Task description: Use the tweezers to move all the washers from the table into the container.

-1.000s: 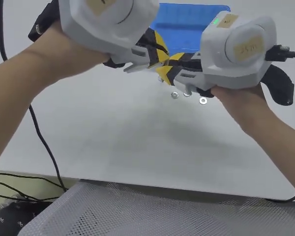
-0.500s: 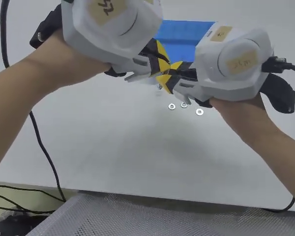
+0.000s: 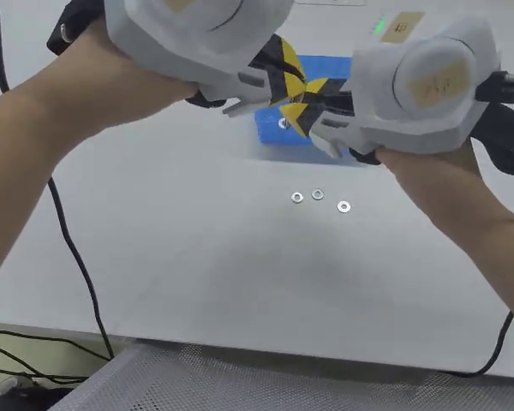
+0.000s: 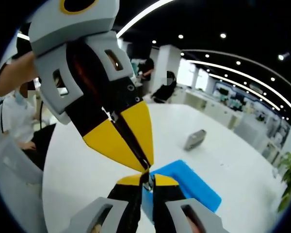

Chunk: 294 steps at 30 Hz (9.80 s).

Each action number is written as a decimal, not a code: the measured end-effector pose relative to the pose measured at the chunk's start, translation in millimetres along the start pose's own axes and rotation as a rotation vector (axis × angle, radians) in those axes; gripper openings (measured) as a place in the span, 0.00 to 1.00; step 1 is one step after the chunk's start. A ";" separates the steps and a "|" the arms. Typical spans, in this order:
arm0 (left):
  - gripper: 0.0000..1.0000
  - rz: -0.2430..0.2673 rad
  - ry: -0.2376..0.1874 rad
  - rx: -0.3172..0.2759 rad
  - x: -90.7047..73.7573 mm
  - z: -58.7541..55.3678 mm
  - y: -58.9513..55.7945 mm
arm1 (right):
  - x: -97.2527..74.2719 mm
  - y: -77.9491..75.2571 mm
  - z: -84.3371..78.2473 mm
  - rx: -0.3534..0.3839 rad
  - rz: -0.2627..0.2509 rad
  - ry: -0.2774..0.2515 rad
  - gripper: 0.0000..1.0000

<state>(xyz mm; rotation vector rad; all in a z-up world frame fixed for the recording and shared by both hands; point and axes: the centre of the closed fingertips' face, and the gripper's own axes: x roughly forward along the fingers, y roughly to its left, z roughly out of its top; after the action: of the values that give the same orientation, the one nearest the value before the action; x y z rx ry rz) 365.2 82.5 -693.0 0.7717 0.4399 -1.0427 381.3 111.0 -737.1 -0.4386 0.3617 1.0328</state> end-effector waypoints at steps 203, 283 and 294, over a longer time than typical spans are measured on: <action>0.00 0.085 -0.069 -0.140 49.4 9.5 6.4 | 4.7 -46.6 -45.2 0.179 -0.131 0.062 0.05; 0.00 -0.038 -0.075 -0.251 38.1 -14.4 -76.2 | -58.6 58.1 -97.3 0.346 -0.010 0.117 0.17; 0.00 -0.061 -0.056 -0.221 40.6 -11.8 -76.5 | -20.6 39.1 -109.3 0.222 0.089 0.165 0.14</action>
<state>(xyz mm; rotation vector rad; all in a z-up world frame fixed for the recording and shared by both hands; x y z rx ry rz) 315.8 45.4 -754.8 0.5336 0.5236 -1.0500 328.3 57.3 -827.7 -0.3102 0.6417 1.0319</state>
